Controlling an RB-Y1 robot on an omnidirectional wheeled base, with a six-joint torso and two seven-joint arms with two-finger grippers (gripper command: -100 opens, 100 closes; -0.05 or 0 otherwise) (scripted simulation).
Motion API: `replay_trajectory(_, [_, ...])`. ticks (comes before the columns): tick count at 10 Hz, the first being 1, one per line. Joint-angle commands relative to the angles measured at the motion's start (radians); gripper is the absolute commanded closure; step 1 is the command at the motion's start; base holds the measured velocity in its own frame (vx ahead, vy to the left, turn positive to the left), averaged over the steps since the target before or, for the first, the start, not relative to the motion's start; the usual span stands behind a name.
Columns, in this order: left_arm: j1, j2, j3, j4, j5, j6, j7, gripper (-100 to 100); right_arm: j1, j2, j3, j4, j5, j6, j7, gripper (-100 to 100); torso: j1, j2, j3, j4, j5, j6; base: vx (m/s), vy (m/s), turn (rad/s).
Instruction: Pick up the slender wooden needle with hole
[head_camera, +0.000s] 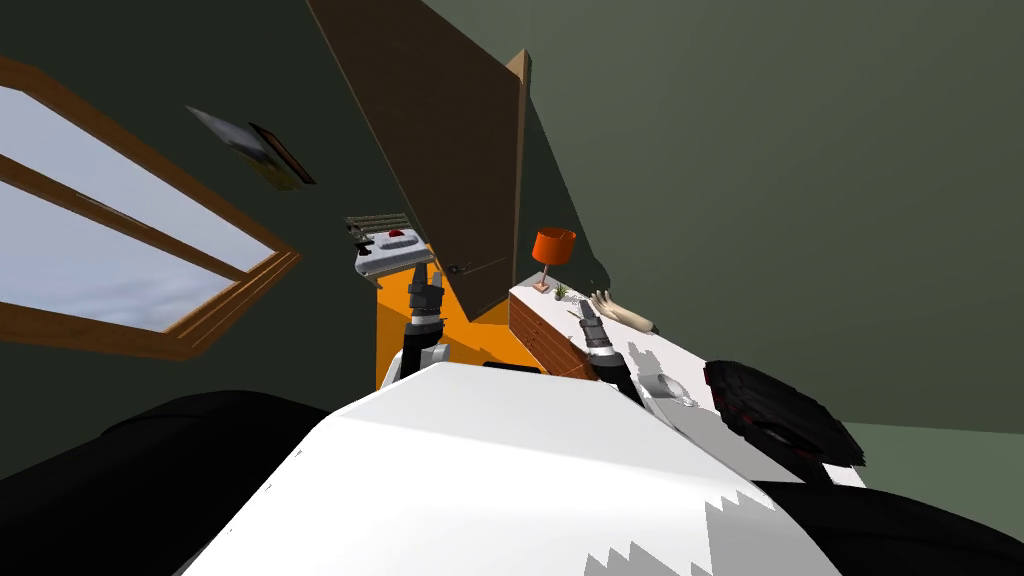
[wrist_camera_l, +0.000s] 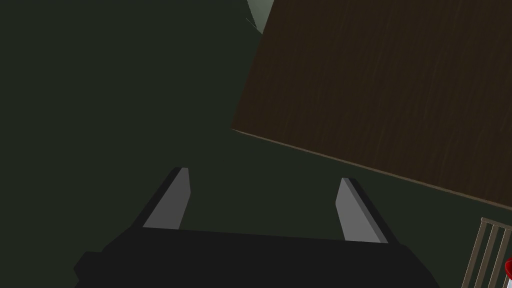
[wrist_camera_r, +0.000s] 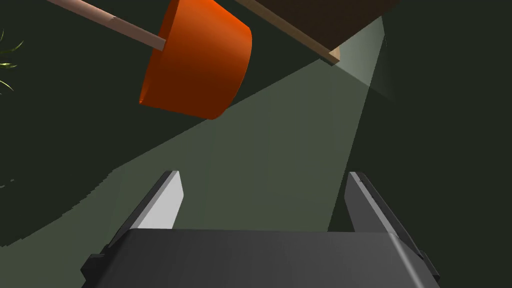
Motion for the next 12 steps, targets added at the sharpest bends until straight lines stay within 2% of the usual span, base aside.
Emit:
replay_trajectory(1, [0.000, 0.000, 0.000, 0.000, 0.000, 0.000, 0.000, 0, 0.015, -0.050, 0.007, 0.050, 0.005, -0.008, 0.007, -100, 0.000, 0.000, 0.000, 0.000, 0.000, 0.000, -0.020, 0.049, 0.055])
replay_trajectory(2, [0.000, 0.000, 0.000, 0.000, 0.000, 0.000, 0.000, 0, 0.015, -0.068, 0.007, 0.055, 0.005, -0.008, 0.007, -100, 0.000, 0.000, 0.000, 0.000, 0.000, 0.000, -0.017, 0.040, 0.039])
replay_trajectory(3, [0.000, 0.000, 0.000, 0.000, 0.000, 0.000, 0.000, 0, 0.029, -0.108, 0.017, 0.098, 0.011, -0.013, 0.016, -100, 0.000, 0.000, 0.000, 0.000, 0.000, 0.000, -0.012, 0.052, 0.085])
replay_trajectory(4, [0.000, 0.000, 0.000, 0.000, 0.000, 0.000, 0.000, 0, 0.029, -0.123, 0.017, 0.103, 0.011, -0.013, 0.016, -100, 0.000, -0.001, 0.000, 0.000, 0.000, 0.000, -0.010, 0.041, 0.049])
replay_trajectory(5, [0.000, 0.000, 0.000, 0.000, 0.000, 0.000, 0.000, 0, 0.042, -0.157, 0.028, 0.153, 0.019, -0.017, 0.025, -100, 0.000, -0.001, 0.000, 0.000, 0.000, 0.000, -0.005, 0.046, 0.083])
replay_trajectory(6, [0.000, 0.000, 0.000, 0.000, 0.000, 0.000, 0.000, 0, 0.042, -0.178, 0.028, 0.153, 0.019, -0.017, 0.025, -100, 0.000, -0.001, -0.001, 0.000, 0.000, 0.000, -0.002, 0.043, 0.047])
replay_trajectory(7, [0.000, 0.000, 0.000, 0.000, 0.000, 0.000, 0.000, 0, 0.055, -0.208, 0.040, 0.194, 0.028, -0.021, 0.035, -100, 0.000, -0.001, -0.001, 0.000, 0.000, 0.000, 0.002, 0.055, 0.127])
replay_trajectory(8, [0.000, 0.000, 0.000, 0.000, 0.000, 0.000, 0.000, 0, 0.055, -0.233, 0.040, 0.204, 0.028, -0.021, 0.035, -100, 0.001, -0.001, -0.001, 0.000, 0.000, 0.000, -0.002, 0.042, 0.040])
replay_trajectory(12, [0.000, 0.000, 0.000, 0.000, 0.000, 0.000, 0.000, 0, 0.080, -0.342, 0.065, 0.310, 0.049, -0.029, 0.055, -100, 0.000, -0.002, -0.001, 0.000, 0.000, 0.000, 0.007, 0.042, 0.078])
